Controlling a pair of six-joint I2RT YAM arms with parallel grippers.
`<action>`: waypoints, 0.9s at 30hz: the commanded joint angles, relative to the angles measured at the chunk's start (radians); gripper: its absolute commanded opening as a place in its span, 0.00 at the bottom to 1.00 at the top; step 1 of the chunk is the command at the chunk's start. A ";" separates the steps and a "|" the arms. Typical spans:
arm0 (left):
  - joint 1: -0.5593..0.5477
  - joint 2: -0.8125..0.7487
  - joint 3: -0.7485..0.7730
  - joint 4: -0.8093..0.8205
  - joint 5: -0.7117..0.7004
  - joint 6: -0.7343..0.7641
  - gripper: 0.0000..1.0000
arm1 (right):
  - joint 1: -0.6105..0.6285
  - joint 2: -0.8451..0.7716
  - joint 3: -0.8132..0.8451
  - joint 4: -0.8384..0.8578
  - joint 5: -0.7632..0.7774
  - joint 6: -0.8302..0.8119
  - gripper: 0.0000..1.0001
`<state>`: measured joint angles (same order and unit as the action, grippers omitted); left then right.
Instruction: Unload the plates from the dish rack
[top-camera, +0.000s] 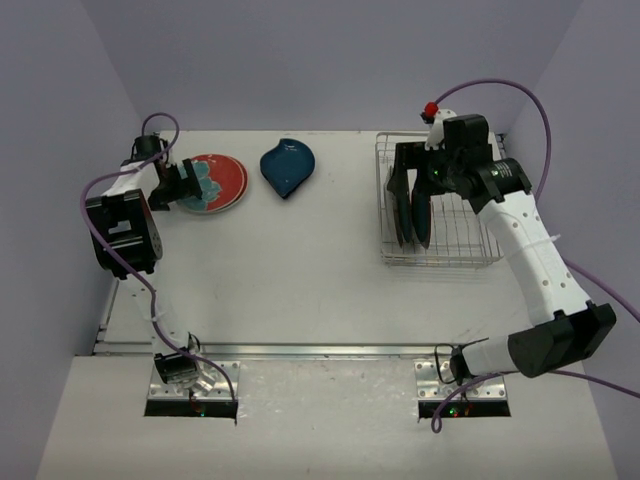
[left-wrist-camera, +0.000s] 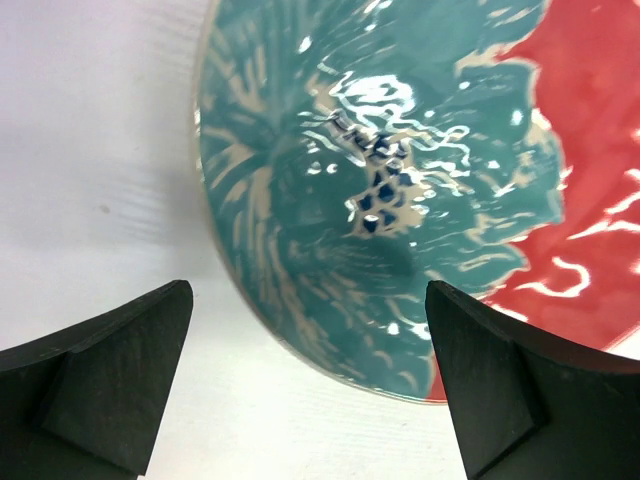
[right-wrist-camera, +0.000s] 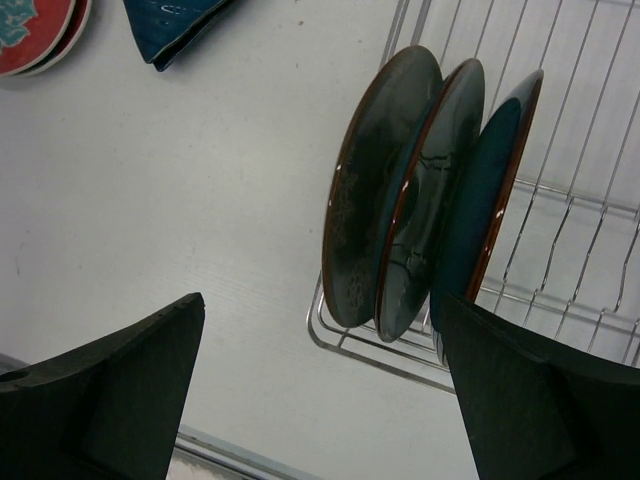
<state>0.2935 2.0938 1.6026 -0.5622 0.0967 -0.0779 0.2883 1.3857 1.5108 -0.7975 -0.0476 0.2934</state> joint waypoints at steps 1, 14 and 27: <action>-0.001 -0.027 0.040 -0.039 -0.052 0.058 1.00 | -0.041 0.010 0.034 -0.006 -0.068 0.083 0.99; -0.045 0.011 0.107 -0.027 0.062 0.113 1.00 | -0.134 0.046 0.016 -0.006 -0.179 0.141 0.99; -0.072 -0.070 0.109 -0.043 0.015 0.185 1.00 | -0.201 0.058 -0.026 -0.013 -0.217 0.099 0.97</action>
<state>0.2172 2.1129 1.7140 -0.6186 0.1301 0.0738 0.0977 1.4410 1.4884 -0.8250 -0.2486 0.4219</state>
